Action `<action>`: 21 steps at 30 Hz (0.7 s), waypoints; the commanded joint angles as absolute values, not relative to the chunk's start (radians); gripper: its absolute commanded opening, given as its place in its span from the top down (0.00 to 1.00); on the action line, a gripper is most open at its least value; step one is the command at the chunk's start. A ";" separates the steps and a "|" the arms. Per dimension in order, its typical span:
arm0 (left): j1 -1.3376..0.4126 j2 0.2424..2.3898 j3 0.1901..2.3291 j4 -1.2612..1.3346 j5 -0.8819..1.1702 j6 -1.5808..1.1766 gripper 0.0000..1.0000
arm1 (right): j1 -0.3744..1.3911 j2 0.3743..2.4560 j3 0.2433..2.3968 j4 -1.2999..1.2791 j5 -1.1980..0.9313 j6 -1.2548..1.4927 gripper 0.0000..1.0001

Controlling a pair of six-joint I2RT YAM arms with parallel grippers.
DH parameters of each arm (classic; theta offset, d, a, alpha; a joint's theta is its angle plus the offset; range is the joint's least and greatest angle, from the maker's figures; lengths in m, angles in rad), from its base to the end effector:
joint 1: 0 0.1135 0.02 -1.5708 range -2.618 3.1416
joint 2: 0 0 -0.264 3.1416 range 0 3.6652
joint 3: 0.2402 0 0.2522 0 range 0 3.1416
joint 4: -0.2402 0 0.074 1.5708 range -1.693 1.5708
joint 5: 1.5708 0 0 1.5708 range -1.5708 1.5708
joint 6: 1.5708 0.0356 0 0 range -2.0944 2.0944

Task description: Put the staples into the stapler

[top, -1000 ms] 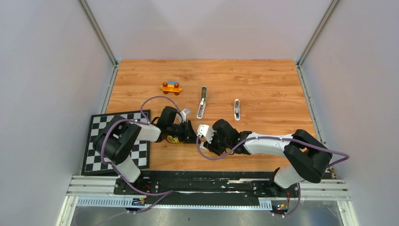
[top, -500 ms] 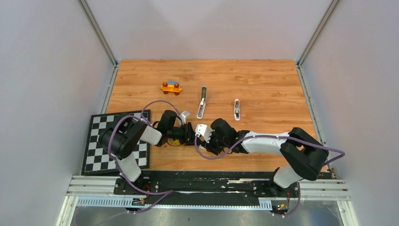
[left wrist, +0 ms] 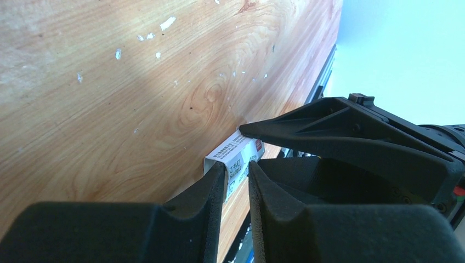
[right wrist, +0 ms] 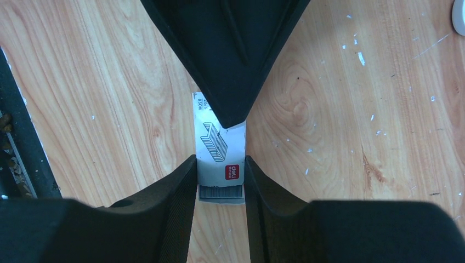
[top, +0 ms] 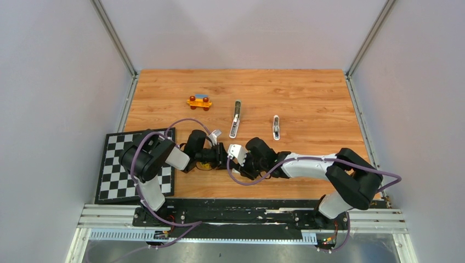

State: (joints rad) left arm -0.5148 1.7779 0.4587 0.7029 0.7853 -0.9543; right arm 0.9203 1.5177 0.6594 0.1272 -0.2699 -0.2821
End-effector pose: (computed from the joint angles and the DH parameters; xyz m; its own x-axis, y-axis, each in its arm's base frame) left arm 0.2264 -0.1570 0.0922 -0.9847 -0.1059 -0.1384 0.0812 0.4238 -0.9021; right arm 0.1694 0.2382 0.1587 -0.1414 -0.6288 -0.7646 -0.9647 0.2610 -0.0362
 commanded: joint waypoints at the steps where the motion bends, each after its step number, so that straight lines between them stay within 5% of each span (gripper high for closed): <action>1: -0.538 1.810 0.440 0.800 0.813 -0.991 0.76 | 0.914 1.562 0.652 0.094 -0.283 -0.290 0.63; 15: -0.558 1.830 0.422 0.892 0.816 -1.047 0.76 | 0.914 1.577 0.656 0.112 -0.293 -0.290 0.62; 21: -0.552 1.823 0.426 0.861 0.818 -1.029 0.86 | 0.913 1.557 0.658 0.074 -0.266 -0.305 0.57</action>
